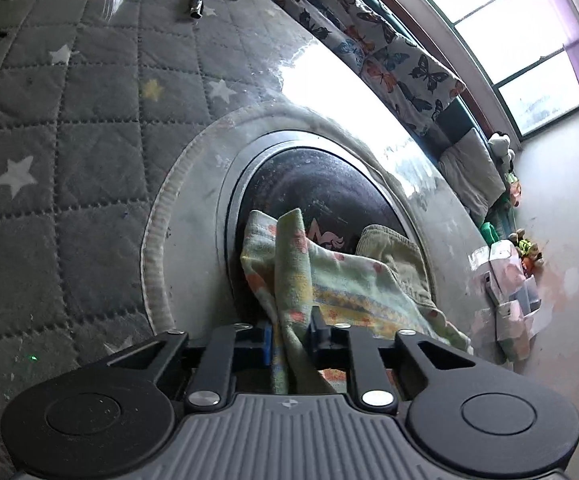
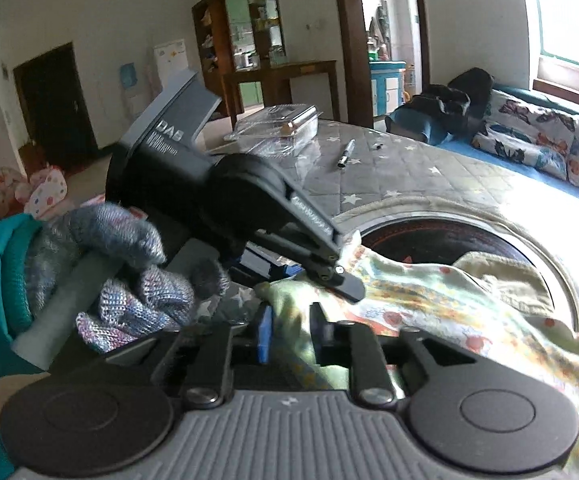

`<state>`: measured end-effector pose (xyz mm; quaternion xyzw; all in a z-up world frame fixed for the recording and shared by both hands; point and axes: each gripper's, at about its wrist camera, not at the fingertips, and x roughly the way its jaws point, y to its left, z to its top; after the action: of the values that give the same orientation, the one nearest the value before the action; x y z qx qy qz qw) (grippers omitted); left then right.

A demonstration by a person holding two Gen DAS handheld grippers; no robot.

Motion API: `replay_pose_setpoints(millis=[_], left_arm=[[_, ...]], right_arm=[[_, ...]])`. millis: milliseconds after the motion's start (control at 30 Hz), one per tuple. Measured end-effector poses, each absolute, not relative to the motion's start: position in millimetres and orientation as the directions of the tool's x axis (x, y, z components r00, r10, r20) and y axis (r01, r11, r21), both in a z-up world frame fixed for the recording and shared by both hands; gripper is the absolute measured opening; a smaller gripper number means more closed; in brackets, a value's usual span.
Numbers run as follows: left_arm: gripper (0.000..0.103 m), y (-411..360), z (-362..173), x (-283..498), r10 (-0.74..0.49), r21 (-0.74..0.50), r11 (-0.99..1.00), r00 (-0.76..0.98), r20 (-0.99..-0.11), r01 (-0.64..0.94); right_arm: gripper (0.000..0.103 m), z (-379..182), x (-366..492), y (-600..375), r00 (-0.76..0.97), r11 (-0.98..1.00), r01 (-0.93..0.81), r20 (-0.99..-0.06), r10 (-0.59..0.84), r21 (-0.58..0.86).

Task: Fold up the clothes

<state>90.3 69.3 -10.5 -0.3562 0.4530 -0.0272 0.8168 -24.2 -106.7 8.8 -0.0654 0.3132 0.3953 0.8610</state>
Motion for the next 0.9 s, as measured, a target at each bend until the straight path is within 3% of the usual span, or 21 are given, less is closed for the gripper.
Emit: replay_pose_setpoints(millis=[267,633,900], left_arm=[[0.017,67,-11,90,-0.365,-0.6,0.754,0.589,-0.721,-0.268],[0.017,63,-10,91,-0.354,-0.583,0.772,0.589,-0.727,-0.254],[0.018,60,-9,91,-0.345,-0.569,0.786,0.592,-0.729,-0.243]], right_arm=[[0.034,7,-8,-171,0.616,0.82,-0.558,-0.6,0.511,0.125],[0.048,-23,35,-282,0.754,0.985,-0.139,-0.634,0.175,0.106],[0.05,-33,42,-295,0.745,0.984,-0.095,-0.645,0.169,0.148]])
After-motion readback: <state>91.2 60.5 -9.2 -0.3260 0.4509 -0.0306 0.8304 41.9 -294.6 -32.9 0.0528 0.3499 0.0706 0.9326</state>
